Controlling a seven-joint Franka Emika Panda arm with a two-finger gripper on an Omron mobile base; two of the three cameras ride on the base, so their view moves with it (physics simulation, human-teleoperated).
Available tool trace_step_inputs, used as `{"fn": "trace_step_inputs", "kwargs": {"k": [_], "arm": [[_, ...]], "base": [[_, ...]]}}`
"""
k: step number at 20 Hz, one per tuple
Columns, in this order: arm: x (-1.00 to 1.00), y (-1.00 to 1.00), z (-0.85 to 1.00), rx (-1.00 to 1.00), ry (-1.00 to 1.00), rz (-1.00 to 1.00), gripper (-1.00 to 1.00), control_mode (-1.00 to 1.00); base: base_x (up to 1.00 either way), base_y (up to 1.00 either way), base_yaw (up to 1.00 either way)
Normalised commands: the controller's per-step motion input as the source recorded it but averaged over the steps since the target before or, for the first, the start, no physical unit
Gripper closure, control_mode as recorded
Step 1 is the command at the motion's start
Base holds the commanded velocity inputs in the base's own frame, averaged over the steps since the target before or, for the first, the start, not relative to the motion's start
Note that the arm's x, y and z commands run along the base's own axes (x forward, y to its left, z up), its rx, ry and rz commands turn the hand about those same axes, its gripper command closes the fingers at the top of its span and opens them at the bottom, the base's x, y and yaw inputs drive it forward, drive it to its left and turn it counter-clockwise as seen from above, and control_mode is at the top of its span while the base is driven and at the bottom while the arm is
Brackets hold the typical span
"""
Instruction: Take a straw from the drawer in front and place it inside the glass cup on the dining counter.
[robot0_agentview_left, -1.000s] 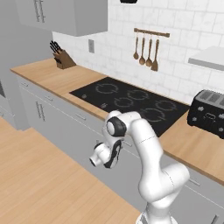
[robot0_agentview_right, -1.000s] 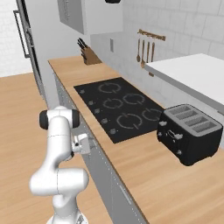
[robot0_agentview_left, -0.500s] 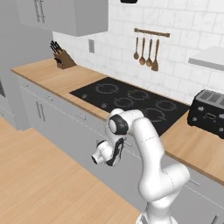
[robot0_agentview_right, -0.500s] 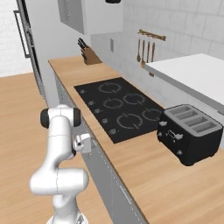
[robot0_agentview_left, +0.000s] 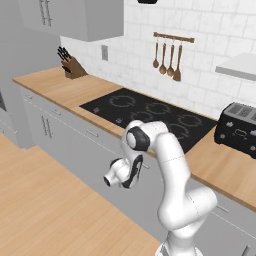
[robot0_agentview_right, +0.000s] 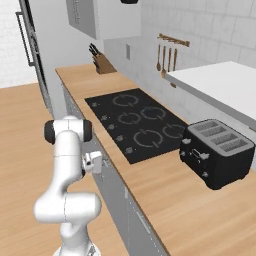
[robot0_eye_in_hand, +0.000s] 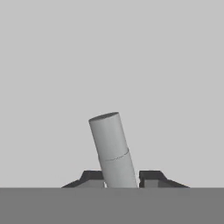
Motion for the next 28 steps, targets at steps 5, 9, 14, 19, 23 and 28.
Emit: {"fn": "trace_step_inputs", "kwargs": {"k": [5, 9, 14, 19, 23, 28], "arm": [[-0.50, 0.54, 0.00, 0.03, 0.01, 0.07, 1.00, -1.00], [-0.57, 0.75, 0.00, 0.04, 0.05, 0.08, 1.00, -1.00], [-0.59, 0.91, 0.00, 0.05, 0.09, 0.08, 1.00, -1.00], [-0.56, 0.99, 0.00, 0.04, 0.14, 0.07, 1.00, -1.00], [-0.54, 1.00, 0.00, 0.04, 0.16, 0.07, 1.00, -1.00], [-0.45, 0.96, 0.00, 0.04, 0.16, 0.06, 1.00, -1.00]], "base": [[0.00, 0.00, 0.00], [0.00, 0.00, 0.00], [0.00, 0.00, 0.00], [0.00, 0.00, 0.00], [0.00, 0.00, 0.00], [0.00, 0.00, 0.00]]}}
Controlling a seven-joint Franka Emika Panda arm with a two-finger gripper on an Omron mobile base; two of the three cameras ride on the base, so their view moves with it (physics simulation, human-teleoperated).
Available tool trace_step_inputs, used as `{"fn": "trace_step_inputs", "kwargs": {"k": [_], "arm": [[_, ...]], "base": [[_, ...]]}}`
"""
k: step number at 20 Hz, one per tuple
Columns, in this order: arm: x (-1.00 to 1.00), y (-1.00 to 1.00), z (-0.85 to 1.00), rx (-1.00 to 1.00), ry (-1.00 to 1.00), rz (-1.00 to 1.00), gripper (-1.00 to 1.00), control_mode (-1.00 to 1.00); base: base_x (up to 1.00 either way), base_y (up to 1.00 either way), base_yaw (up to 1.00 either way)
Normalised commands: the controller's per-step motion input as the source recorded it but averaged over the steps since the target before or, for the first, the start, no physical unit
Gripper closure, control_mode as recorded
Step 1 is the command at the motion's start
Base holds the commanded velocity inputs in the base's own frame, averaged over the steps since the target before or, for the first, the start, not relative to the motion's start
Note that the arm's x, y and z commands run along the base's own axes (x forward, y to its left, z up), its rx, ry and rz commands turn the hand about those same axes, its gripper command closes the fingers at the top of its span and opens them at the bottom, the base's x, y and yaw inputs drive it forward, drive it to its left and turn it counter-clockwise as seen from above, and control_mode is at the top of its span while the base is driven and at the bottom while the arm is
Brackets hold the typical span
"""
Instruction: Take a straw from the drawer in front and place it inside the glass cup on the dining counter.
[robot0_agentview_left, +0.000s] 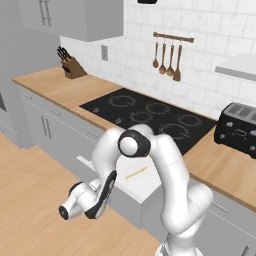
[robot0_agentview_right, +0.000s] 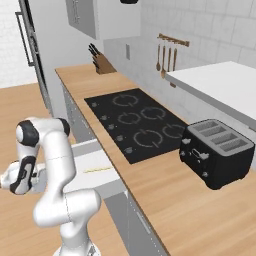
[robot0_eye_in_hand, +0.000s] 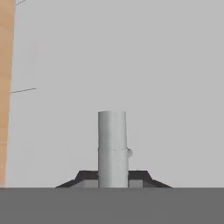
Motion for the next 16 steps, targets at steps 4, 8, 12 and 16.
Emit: {"fn": "trace_step_inputs", "kwargs": {"k": [4, 8, 12, 16], "arm": [[-0.36, 0.85, 0.01, 0.06, 0.16, 0.04, -1.00, -1.00], [-0.55, 0.42, 0.34, 0.12, 0.04, 0.02, -1.00, -1.00], [-0.61, -0.02, 0.95, 0.34, 0.06, 0.00, -1.00, -1.00], [-0.24, -0.31, 1.00, 0.54, 0.17, 0.00, -1.00, -1.00]], "base": [[0.00, 0.00, 0.00], [0.00, 0.00, 0.00], [0.00, 0.00, 0.00], [0.00, 0.00, 0.00]]}}
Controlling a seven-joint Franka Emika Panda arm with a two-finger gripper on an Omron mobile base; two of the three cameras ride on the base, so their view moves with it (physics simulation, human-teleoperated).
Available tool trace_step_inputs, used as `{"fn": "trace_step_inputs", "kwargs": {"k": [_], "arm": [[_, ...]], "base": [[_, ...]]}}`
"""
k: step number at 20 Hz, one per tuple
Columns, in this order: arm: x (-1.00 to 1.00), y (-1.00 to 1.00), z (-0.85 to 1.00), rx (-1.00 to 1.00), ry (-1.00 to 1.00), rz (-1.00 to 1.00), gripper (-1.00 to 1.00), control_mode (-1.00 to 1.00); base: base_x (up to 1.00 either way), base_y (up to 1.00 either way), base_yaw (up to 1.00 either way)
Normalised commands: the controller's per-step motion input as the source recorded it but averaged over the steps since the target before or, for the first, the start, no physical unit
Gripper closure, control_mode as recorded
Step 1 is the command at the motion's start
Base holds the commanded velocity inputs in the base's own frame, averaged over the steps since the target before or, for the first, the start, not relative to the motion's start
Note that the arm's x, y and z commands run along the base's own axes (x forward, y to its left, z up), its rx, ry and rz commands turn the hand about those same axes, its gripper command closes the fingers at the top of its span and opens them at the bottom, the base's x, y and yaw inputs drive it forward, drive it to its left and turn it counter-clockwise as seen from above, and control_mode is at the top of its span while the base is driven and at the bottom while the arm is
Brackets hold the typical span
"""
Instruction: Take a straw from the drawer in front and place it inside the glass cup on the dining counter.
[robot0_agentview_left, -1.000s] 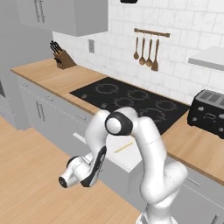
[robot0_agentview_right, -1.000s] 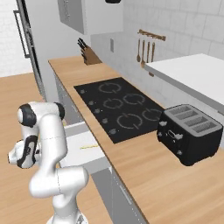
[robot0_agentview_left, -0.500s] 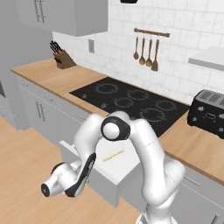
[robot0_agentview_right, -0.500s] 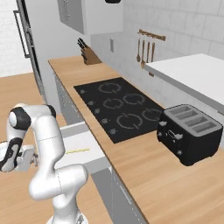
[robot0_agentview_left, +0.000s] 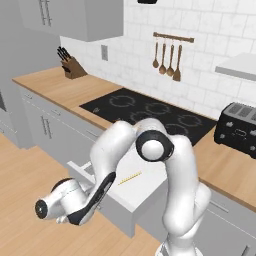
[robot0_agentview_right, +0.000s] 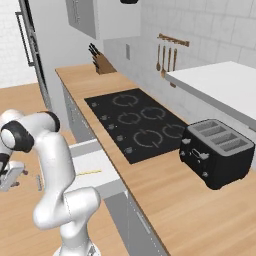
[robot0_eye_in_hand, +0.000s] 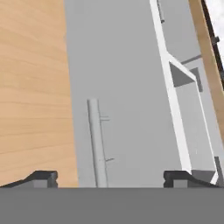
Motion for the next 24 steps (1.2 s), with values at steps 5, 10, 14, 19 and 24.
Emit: {"fn": "trace_step_inputs", "kwargs": {"k": [5, 10, 14, 19, 24], "arm": [[0.25, -0.67, 1.00, 0.54, 0.26, 0.00, -1.00, -1.00], [0.82, -0.85, 0.66, 0.38, 0.33, 0.00, -1.00, -1.00], [1.00, -0.41, 0.02, 0.23, 0.44, 0.00, -1.00, -1.00], [0.92, -0.01, -0.33, 0.08, 0.41, 0.00, -1.00, -1.00], [0.53, 0.07, -0.43, 0.01, 0.26, 0.00, -1.00, -1.00]], "base": [[0.00, 0.00, 0.00], [0.00, 0.00, 0.00], [0.00, 0.00, 0.00], [0.00, 0.00, 0.00], [0.00, 0.00, 0.00]]}}
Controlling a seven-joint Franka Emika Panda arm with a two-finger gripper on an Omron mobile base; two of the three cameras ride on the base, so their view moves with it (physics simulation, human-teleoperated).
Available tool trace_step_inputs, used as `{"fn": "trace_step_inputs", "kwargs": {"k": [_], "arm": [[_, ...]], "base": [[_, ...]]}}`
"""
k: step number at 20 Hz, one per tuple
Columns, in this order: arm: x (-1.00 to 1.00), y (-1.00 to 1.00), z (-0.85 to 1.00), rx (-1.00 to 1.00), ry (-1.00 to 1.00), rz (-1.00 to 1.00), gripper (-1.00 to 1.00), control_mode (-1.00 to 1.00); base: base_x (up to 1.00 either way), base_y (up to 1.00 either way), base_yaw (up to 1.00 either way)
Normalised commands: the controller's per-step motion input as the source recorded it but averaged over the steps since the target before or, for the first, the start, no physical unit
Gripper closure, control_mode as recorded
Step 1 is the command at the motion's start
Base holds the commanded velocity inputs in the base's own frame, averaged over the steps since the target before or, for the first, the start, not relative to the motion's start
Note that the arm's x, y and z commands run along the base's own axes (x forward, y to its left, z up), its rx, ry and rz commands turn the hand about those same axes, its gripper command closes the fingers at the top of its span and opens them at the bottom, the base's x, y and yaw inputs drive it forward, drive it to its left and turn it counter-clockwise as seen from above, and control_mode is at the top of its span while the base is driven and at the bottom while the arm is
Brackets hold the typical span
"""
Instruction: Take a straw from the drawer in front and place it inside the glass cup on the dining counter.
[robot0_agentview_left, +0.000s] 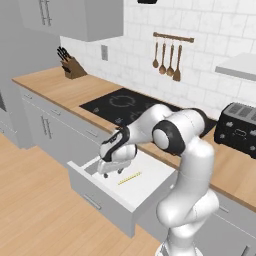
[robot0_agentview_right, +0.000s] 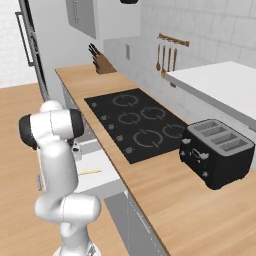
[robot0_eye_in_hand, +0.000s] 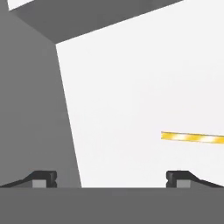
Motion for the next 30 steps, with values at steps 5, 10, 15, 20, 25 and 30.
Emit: {"fn": "trace_step_inputs", "kwargs": {"k": [5, 10, 15, 20, 25, 30], "arm": [[0.04, 0.37, -0.41, 0.00, 0.10, 0.00, -1.00, -1.00], [0.01, 0.44, -0.47, 0.00, 0.04, 0.00, -1.00, -1.00], [0.07, 0.40, -0.48, 0.00, 0.05, 0.00, -1.00, -1.00], [-0.20, 0.80, -0.32, 0.00, 0.05, 0.00, -1.00, -1.00], [-0.65, 0.85, 0.02, 0.00, 0.00, -0.01, -1.00, -1.00], [-0.13, -0.20, 0.26, -0.07, -0.01, -0.24, -1.00, -1.00]], "base": [[0.00, 0.00, 0.00], [0.00, 0.00, 0.00], [0.00, 0.00, 0.00], [0.00, 0.00, 0.00], [0.00, 0.00, 0.00], [0.00, 0.00, 0.00]]}}
